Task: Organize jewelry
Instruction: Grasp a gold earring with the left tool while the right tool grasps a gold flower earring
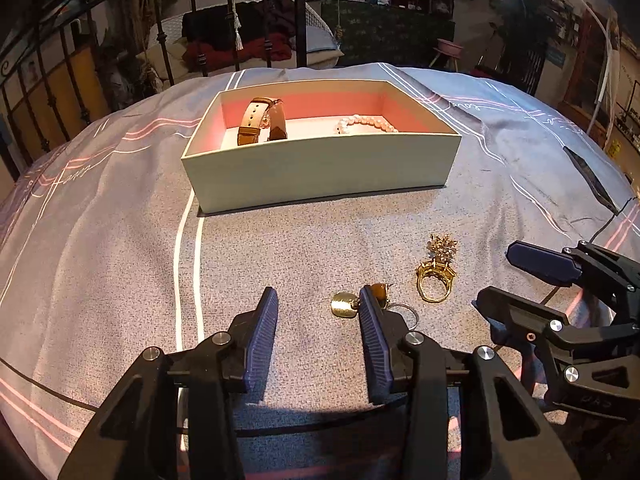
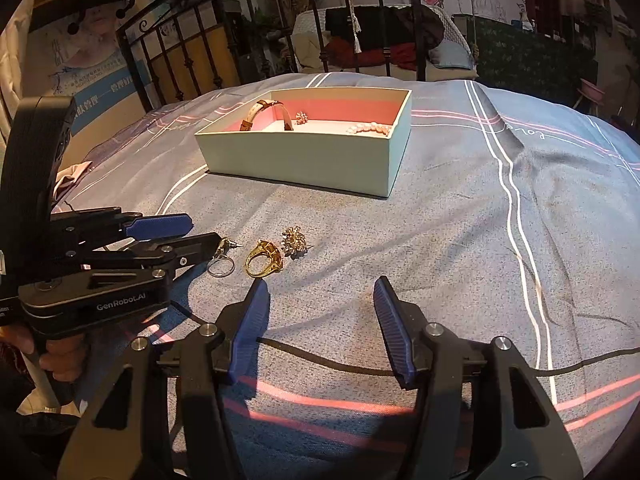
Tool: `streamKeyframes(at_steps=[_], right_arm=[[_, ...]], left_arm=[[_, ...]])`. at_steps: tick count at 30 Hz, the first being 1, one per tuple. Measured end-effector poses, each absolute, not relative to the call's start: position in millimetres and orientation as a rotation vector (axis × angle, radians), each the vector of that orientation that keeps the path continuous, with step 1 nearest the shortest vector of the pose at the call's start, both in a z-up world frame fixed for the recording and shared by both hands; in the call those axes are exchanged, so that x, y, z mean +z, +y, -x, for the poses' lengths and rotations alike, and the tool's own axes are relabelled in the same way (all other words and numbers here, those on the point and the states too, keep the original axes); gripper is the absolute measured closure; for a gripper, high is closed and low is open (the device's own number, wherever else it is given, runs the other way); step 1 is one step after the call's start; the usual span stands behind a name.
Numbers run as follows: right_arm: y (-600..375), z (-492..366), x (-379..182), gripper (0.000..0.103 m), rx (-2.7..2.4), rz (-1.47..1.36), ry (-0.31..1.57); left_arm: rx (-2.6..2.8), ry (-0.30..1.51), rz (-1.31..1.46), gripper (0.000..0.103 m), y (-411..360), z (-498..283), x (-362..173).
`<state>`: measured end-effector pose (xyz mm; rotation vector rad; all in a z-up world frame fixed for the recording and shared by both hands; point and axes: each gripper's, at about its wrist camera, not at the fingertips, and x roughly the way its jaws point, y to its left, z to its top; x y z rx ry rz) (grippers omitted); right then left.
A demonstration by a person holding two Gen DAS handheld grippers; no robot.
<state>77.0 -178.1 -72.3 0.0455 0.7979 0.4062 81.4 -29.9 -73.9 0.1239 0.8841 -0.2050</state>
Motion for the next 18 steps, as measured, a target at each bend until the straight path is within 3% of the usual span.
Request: streamKeyframes(at_steps=[2, 5, 7, 12, 18], right_arm=[[-178, -77, -72, 0.047, 0.406, -0.045, 0.798], [-176, -78, -72, 0.047, 0.405, -0.037, 0.8], [-176, -80, -71, 0.047, 0.409, -0.033, 0.804], [-174, -98, -71, 0.063, 0.393, -0.005, 0.842], [-155, -111, -71, 0.063, 0.42, 0.069, 0.873]], left_arm=[[-0.219, 0.877, -0.13, 0.081, -31, -80, -74], [-0.222, 0.861, -0.127, 0.089, -29, -77, -75], [-0.235, 0.853, -0.092, 0.09, -23, -76, -75], [-0.265, 0.849, 0.005, 0.09, -11, -78, -76], [-0.265, 0.84, 0.016, 0.09, -11, -76, -78]])
